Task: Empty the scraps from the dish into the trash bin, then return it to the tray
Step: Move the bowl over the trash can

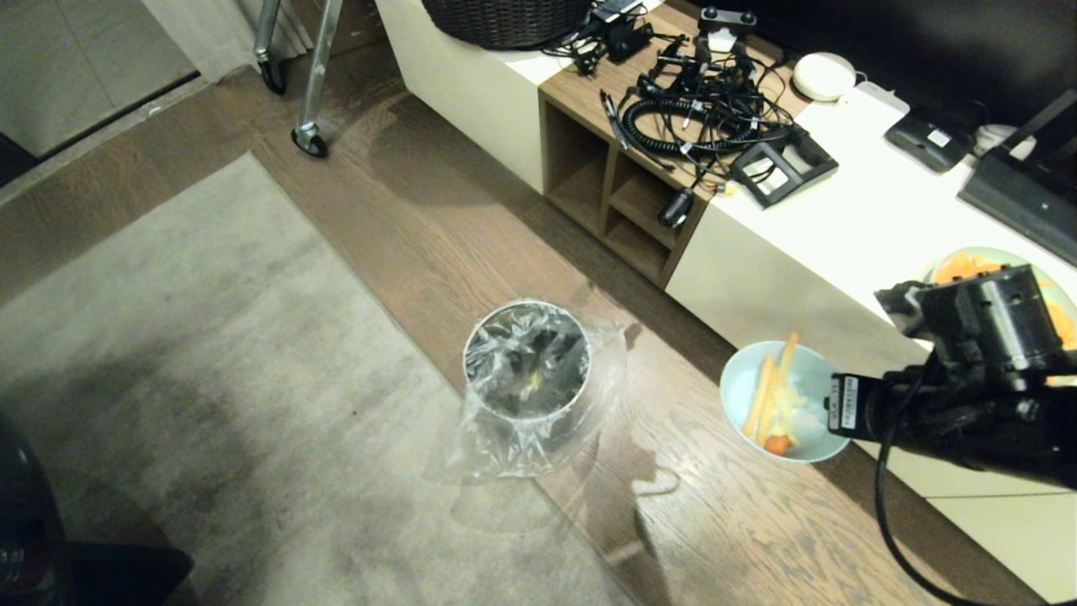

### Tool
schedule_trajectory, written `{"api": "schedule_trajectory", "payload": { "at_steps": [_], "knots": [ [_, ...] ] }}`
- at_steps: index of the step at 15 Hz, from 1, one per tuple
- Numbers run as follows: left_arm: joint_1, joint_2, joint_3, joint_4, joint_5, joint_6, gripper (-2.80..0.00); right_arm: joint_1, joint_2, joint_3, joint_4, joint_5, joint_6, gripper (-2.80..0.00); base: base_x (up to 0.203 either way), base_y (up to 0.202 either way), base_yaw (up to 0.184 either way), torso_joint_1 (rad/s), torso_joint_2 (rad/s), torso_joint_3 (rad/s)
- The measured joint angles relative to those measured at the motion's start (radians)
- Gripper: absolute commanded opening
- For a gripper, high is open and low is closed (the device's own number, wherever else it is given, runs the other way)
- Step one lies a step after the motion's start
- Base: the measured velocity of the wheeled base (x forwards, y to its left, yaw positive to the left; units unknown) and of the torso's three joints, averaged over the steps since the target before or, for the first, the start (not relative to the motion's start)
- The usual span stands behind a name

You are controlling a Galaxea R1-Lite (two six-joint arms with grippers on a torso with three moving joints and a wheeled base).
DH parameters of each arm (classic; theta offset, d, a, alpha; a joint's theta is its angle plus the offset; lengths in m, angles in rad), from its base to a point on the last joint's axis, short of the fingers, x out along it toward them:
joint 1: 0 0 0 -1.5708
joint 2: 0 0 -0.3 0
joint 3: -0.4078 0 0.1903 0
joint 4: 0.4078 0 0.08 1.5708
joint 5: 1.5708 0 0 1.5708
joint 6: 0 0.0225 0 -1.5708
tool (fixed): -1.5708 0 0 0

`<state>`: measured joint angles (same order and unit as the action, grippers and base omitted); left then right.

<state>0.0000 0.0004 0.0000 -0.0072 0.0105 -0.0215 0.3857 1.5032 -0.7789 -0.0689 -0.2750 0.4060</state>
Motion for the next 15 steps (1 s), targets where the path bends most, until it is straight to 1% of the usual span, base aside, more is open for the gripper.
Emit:
{"api": "schedule_trajectory", "payload": {
  "at_steps": [4, 6, 11, 15],
  "knots": [
    [0.0, 0.0, 0.0, 0.0, 0.0, 0.0, -2.8, 0.098, 0.103, -0.074, -0.097, -0.095, 0.0, -2.8, 0.0, 0.0, 0.0, 0.0, 0.0, 0.0],
    [0.0, 0.0, 0.0, 0.0, 0.0, 0.0, -2.8, 0.134, 0.148, -0.116, -0.147, -0.121, 0.0, -2.8, 0.0, 0.0, 0.0, 0.0, 0.0, 0.0],
    [0.0, 0.0, 0.0, 0.0, 0.0, 0.0, -2.8, 0.161, 0.238, -0.211, -0.274, -0.129, -0.012, -2.8, 0.0, 0.0, 0.0, 0.0, 0.0, 0.0],
    [0.0, 0.0, 0.0, 0.0, 0.0, 0.0, -2.8, 0.184, 0.298, -0.225, -0.434, -0.129, -0.074, -2.8, 0.0, 0.0, 0.0, 0.0, 0.0, 0.0]
  ]
}}
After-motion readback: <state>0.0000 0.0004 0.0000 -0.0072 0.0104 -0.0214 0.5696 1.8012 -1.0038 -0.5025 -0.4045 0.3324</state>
